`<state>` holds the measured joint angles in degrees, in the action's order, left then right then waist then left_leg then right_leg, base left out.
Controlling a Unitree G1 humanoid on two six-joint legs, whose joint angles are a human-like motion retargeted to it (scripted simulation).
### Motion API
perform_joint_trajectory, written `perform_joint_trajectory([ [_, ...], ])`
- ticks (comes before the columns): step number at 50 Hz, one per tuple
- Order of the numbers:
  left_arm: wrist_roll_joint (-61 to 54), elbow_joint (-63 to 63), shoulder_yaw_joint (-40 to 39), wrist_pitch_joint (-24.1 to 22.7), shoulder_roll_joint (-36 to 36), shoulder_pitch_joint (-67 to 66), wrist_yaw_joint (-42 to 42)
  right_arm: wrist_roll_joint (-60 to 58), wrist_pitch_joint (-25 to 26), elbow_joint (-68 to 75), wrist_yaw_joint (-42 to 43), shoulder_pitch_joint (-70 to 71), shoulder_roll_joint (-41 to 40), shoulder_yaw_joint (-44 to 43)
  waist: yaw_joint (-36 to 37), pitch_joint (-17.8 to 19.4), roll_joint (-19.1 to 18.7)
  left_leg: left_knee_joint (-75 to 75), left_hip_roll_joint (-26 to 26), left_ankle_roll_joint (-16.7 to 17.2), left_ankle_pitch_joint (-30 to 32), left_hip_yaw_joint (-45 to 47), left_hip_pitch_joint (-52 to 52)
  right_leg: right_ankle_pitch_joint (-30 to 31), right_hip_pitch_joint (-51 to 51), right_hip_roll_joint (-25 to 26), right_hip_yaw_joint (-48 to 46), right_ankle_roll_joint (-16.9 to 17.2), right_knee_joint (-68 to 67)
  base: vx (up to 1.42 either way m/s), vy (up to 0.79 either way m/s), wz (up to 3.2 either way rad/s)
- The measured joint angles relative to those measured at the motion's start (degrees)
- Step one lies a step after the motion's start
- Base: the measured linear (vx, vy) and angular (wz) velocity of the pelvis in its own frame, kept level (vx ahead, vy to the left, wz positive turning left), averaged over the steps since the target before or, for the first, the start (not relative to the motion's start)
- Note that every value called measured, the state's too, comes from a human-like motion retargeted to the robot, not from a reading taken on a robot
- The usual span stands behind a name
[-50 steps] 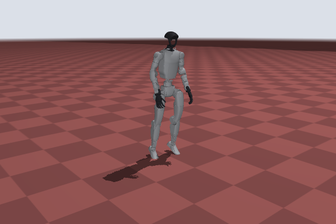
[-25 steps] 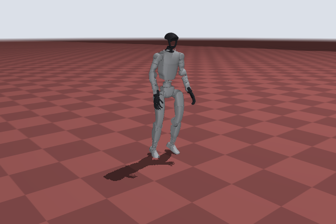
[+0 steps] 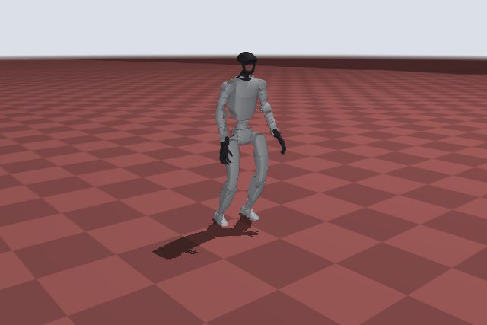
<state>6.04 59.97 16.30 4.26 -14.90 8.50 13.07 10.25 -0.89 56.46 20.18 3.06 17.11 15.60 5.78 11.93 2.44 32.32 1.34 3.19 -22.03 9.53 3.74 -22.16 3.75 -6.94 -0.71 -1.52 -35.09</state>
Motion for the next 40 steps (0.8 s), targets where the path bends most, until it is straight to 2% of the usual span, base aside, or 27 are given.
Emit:
perform_joint_trajectory([
  [2, -2.1, -1.3, 1.9, -2.0, 0.0, -4.2, -0.1, -1.2, 0.1, -4.0, -2.2, -4.7, -0.3, 0.1, 0.5, -4.2, -0.2, -13.4, -0.1, 3.4, 15.5, -0.6, -3.3, 18.5, -3.4, 1.0, 0.4, 6.3, 14.7, 0.21, -0.03, 0.02],
  [3, -1.9, -1.9, 2.6, -2.7, -0.3, -6.1, -1.8, -2.4, 0.7, -5.1, -4.5, -6.5, -0.2, 0.4, 0.6, -6.0, -0.4, -20.1, -0.3, 4.4, 24.4, -1.1, -4.9, 29.3, -5.6, 1.6, 0.6, 8.5, 22.9, 0.18, -0.04, 0.14],
  [5, -0.8, -2.9, 3.0, -4.0, -0.8, -9.5, -5.6, -5.0, 1.1, -5.6, -8.0, -8.8, -0.4, 1.0, 0.3, -8.4, -0.7, -29.5, -1.2, 6.6, 37.6, -0.6, -7.2, 44.4, -8.2, 2.1, -0.2, 11.2, 33.6, 0.14, -0.04, 0.17],
  [7, -0.5, -3.1, 2.7, -4.7, -1.0, -11.9, -7.8, -5.0, 0.2, -4.4, -8.3, -9.1, -0.8, 1.7, 0.0, -9.4, -0.6, -32.8, -1.7, 7.8, 38.4, 0.8, -8.0, 45.1, -8.1, 2.0, -2.8, 11.5, 35.6, 0.04, -0.02, 0.04],
  [8, -0.8, -3.0, 2.8, -4.6, -1.2, -12.4, -8.1, -4.1, -0.1, -3.3, -7.7, -8.7, -1.1, 2.0, 0.0, -9.4, -0.5, -33.5, -1.7, 7.6, 36.6, 0.8, -8.3, 43.5, -7.8, 1.8, -4.3, 11.0, 35.3, 0.00, 0.00, 0.00],
  [12, -0.8, -0.7, 4.8, -2.7, -1.8, -11.3, -7.7, -2.0, 0.8, 1.3, -5.6, -5.7, -1.6, 3.2, 1.1, -6.8, -0.4, -32.3, -1.3, 6.3, 33.2, -2.1, -9.3, 38.3, -8.6, 2.0, -7.2, 9.6, 33.7, 0.00, 0.00, 0.00],
  [17, 0.8, 0.0, 5.0, -2.5, -2.2, -9.5, -8.7, -3.3, 1.6, 3.4, -6.8, -3.3, -0.8, 4.5, 2.4, -4.3, -0.6, -30.2, -0.6, 6.9, 34.4, -6.2, -10.3, 40.2, -9.9, 2.9, -3.6, 10.0, 33.0, 0.00, 0.00, 0.00],
  [18, 0.9, -0.4, 4.4, -2.6, -2.2, -9.2, -8.8, -3.2, 1.4, 3.3, -7.0, -2.5, -0.4, 4.7, 2.3, -3.6, -0.5, -29.3, -0.3, 6.7, 31.1, -6.6, -10.7, 37.1, -10.3, 3.0, -2.4, 9.8, 32.2, 0.00, 0.00, 0.00],
  [20, 0.7, -0.8, 2.4, -2.0, -2.0, -7.1, -8.6, -2.3, 1.2, 3.7, -6.9, 0.7, 0.5, 4.8, 1.9, -0.5, -0.5, -24.5, 0.5, 5.0, 16.6, -5.8, -11.7, 22.2, -11.5, 2.7, -1.2, 8.2, 27.4, -0.04, 0.01, 0.11],
  [22, 0.8, 0.1, -0.6, -0.4, -1.6, -4.4, -8.1, -1.3, 1.8, 4.4, -6.2, 4.1, 1.0, 3.9, 1.2, 2.5, -0.2, -14.0, 0.8, 0.8, 1.1, -4.1, -9.2, 5.4, -9.4, 2.2, -2.5, 4.0, 16.7, -0.12, 0.03, 0.24],
  [23, 1.1, 0.7, -2.4, 0.6, -1.3, -3.2, -7.7, -1.0, 2.1, 4.3, -5.3, 5.1, 1.1, 3.0, 0.8, 3.2, 0.0, -6.8, 0.6, -2.4, -4.2, -3.7, -6.0, -1.0, -6.4, 1.9, -3.3, 0.7, 9.4, -0.10, 0.03, 0.24],
  [25, -0.8, 0.9, -4.6, 1.6, -0.5, -3.0, -4.7, -0.3, 1.6, 1.9, -2.1, 4.3, 1.0, 1.0, 0.2, 2.2, 0.6, 0.9, 0.5, -4.7, -6.1, -3.3, -0.7, -3.9, -1.3, 1.0, -4.3, -1.3, 1.4, 0.00, 0.03, 0.22],
  [27, -5.6, -0.2, -4.0, 0.0, 0.5, -5.5, -0.9, -0.4, 0.6, -2.9, -0.6, -0.4, 0.3, 0.1, 0.0, -2.0, 1.5, -5.2, 0.7, -1.2, 4.0, -2.8, 0.1, 7.1, 0.2, 0.4, -4.9, 3.3, 6.3, 0.16, 0.03, 0.09],
  [28, -7.2, -0.9, -3.2, -1.0, 0.8, -7.3, -0.4, -1.1, 0.7, -5.2, -1.6, -3.2, 0.0, 0.3, 0.2, -4.2, 1.8, -11.7, 0.7, 0.9, 12.0, -3.0, -1.5, 16.1, -0.9, 0.7, -5.2, 6.0, 12.3, 0.21, 0.01, -0.05],
  [30, -7.5, -2.3, -1.4, -2.3, 0.5, -10.5, -2.7, -3.3, 1.4, -7.9, -5.4, -7.7, -0.3, 1.5, 0.3, -7.6, 1.7, -25.3, 0.2, 4.5, 30.3, -4.4, -5.4, 35.5, -4.4, 1.9, -5.8, 8.8, 25.7, 0.21, 0.00, -0.09],
  [32, -4.4, -3.1, 0.0, -3.3, -0.4, -12.6, -6.3, -5.0, 0.7, -8.1, -8.4, -9.9, -0.7, 2.5, -0.2, -9.2, 1.5, -31.9, -1.2, 7.7, 39.2, -3.6, -7.5, 43.8, -6.7, 2.4, -6.8, 9.8, 32.7, 0.17, 0.00, 0.00],
  [34, -2.4, -3.2, 1.6, -3.8, -1.1, -13.4, -8.1, -4.3, -0.4, -6.8, -8.8, -10.5, -1.1, 3.1, -0.8, -9.5, 1.8, -34.0, -2.0, 8.5, 37.8, -0.7, -8.9, 42.4, -7.6, 2.3, -6.6, 10.1, 34.3, 0.09, 0.00, 0.05],
  [36, -2.5, -2.3, 3.3, -3.7, -1.5, -12.7, -8.1, -3.0, -0.5, -4.8, -8.0, -10.0, -1.4, 3.2, -1.2, -8.8, 2.1, -34.6, -2.1, 7.8, 34.6, 1.0, -10.1, 39.7, -8.0, 2.4, -4.5, 10.0, 33.8, 0.00, 0.00, 0.00],
  [40, -2.7, 1.0, 5.3, -3.0, -1.3, -9.2, -7.8, -2.5, 0.8, -0.5, -7.5, -8.6, -1.5, 2.8, -0.3, -6.7, 2.4, -33.3, -1.5, 7.1, 33.4, -1.7, -10.8, 38.7, -8.4, 2.6, -2.0, 10.7, 32.3, 0.00, 0.00, 0.00],
])
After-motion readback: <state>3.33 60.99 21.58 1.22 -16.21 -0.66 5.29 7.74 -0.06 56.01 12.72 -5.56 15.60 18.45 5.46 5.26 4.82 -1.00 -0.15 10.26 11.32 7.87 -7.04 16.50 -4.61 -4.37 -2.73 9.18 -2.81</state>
